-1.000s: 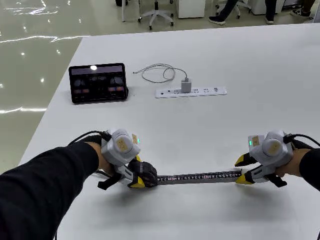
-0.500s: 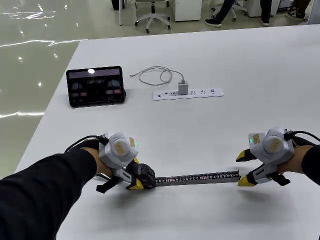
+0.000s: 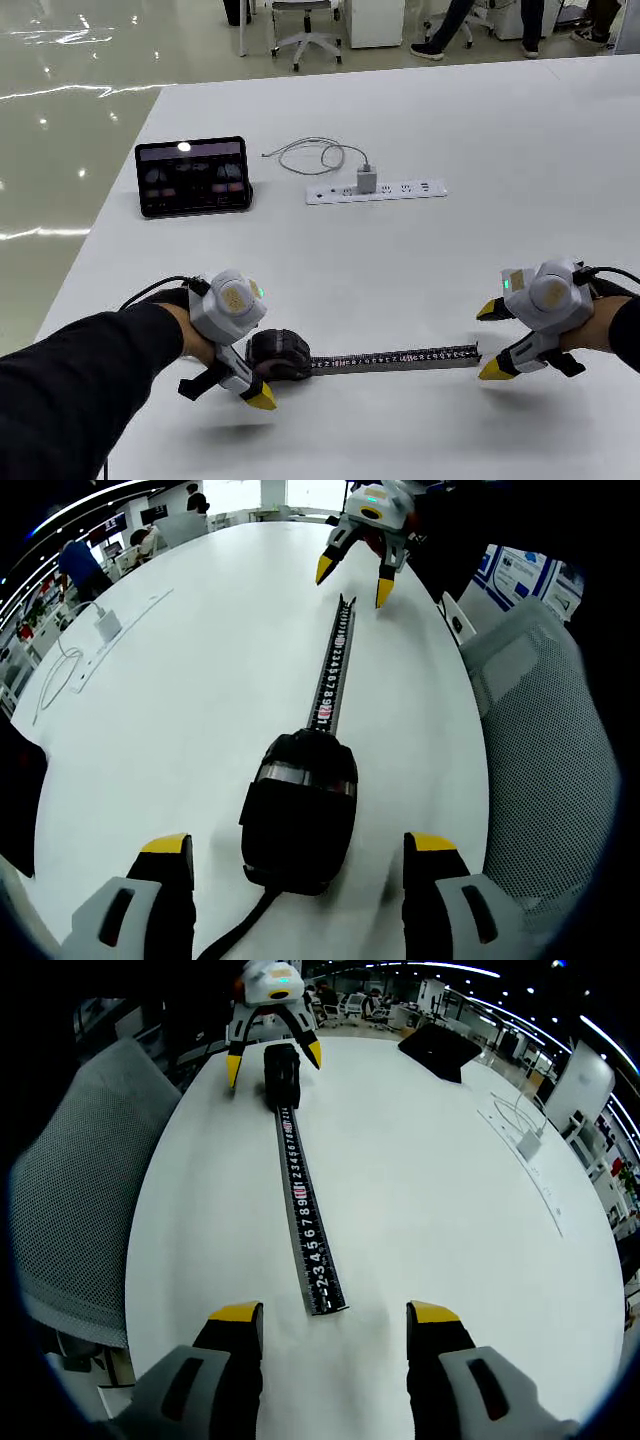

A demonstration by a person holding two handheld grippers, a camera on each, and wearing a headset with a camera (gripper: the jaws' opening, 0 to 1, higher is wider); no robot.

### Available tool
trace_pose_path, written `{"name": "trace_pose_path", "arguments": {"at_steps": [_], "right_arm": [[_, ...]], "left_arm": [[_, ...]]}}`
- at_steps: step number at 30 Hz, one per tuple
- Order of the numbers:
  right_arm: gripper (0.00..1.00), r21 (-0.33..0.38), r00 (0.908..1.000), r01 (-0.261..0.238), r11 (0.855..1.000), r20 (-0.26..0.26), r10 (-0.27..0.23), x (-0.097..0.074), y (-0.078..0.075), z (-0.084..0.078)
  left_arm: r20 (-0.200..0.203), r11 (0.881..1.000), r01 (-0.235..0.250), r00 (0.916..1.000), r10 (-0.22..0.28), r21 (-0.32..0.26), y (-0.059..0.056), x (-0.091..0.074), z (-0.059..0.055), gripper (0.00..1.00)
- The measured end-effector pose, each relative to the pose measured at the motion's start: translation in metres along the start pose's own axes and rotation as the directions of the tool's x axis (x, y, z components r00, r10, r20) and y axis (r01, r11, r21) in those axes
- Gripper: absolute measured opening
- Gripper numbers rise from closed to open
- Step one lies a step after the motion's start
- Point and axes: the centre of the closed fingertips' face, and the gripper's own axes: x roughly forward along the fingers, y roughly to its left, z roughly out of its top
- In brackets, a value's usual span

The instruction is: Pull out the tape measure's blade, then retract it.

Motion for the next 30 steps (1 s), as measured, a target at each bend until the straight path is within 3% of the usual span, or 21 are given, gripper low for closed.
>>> {"name": "trace_pose_path", "arguments": {"at_steps": [4, 7, 8, 9, 10, 11, 15, 17, 18, 20, 21, 23, 24, 25, 26, 28, 30], "right_arm": [[0.56, 0.032, 0.9998, 0.01, 0.999, 0.017, -0.011, 0.002, 0.007, 0.001], [0.58, 0.083, 0.9979, 0.047, 0.995, 0.039, -0.051, 0.003, 0.002, 0.001], [0.59, 0.116, 0.9948, 0.072, 0.991, 0.064, -0.08, 0.002, 0.001, 0.004], [0.6, 0.15, 0.9939, 0.069, 0.986, 0.075, -0.081, 0.002, 0.003, 0.005], [0.63, 0.172, 0.9925, 0.071, 0.983, 0.087, -0.086, 0.001, 0.004, 0.005], [0.64, 0.17, 0.9917, 0.079, 0.982, 0.087, -0.094, 0.001, 0.003, 0.004], [0.67, 0.202, 0.9875, 0.109, 0.973, 0.09, -0.129, -0.001, 0.005, -0.001], [0.68, 0.227, 0.9848, 0.118, 0.967, 0.099, -0.143, -0.003, 0.006, -0.001], [0.68, 0.238, 0.9823, 0.13, 0.962, 0.101, -0.158, -0.005, 0.007, -0.001], [0.7, 0.278, 0.976, 0.148, 0.949, 0.114, -0.186, -0.011, 0.007, 0.001], [0.71, 0.296, 0.973, 0.156, 0.942, 0.118, -0.198, -0.013, 0.007, 0.002], [0.72, 0.327, 0.9627, 0.169, 0.93, 0.147, -0.227, -0.017, 0.007, 0.004], [0.72, 0.327, 0.9601, 0.174, 0.929, 0.154, -0.234, -0.018, 0.008, 0.004], [0.73, 0.337, 0.959, 0.179, 0.924, 0.15, -0.24, -0.021, 0.013, 0.004], [0.75, 0.348, 0.9572, 0.187, 0.919, 0.146, -0.25, -0.022, 0.014, 0.002], [0.76, 0.382, 0.9496, 0.194, 0.903, 0.158, -0.271, -0.025, 0.01, -0.005], [0.75, 0.404, 0.9407, 0.21, 0.89, 0.165, -0.297, -0.027, 0.013, -0.01]], "left_arm": [[0.052, 0.996, -0.014, 0.9985, 0.019, -0.088, 0.0, -0.001, 0.0, 0.91], [0.101, 0.99, -0.006, 0.9947, 0.02, -0.139, -0.005, -0.003, 0.002, 0.94], [0.12, 0.988, -0.045, 0.9909, 0.063, -0.145, 0.001, -0.002, 0.001, 0.99], [0.127, 0.985, -0.056, 0.9888, 0.078, -0.165, 0.002, -0.003, 0.0, 0.99], [0.172, 0.981, -0.064, 0.9804, 0.096, -0.182, 0.003, -0.003, 0.003, 1.0], [0.188, 0.978, -0.074, 0.9758, 0.111, -0.193, 0.005, -0.004, 0.003, 1.0], [0.222, 0.951, -0.109, 0.9588, 0.178, -0.289, 0.012, -0.012, -0.004, 1.0], [0.215, 0.944, -0.117, 0.9582, 0.189, -0.308, 0.014, -0.014, -0.009, 1.0], [0.212, 0.935, -0.144, 0.9523, 0.22, -0.324, 0.015, -0.017, -0.012, 1.0], [0.239, 0.927, -0.146, 0.9413, 0.238, -0.346, 0.015, -0.021, -0.013, 1.0], [0.237, 0.919, -0.143, 0.941, 0.241, -0.367, 0.014, -0.022, -0.015, 1.0], [0.258, 0.895, -0.132, 0.9303, 0.26, -0.426, 0.014, -0.026, -0.017, 1.0], [0.262, 0.891, -0.138, 0.9263, 0.271, -0.433, 0.015, -0.029, -0.018, 1.0], [0.264, 0.876, -0.173, 0.9114, 0.316, -0.449, 0.019, -0.033, -0.02, 1.0], [0.28, 0.871, -0.176, 0.9014, 0.33, -0.459, 0.02, -0.036, -0.02, 1.0], [0.307, 0.852, -0.168, 0.8839, 0.353, -0.497, 0.019, -0.043, -0.02, 1.0], [0.337, 0.847, -0.118, 0.8822, 0.329, -0.518, 0.009, -0.045, -0.019, 1.0]]}}
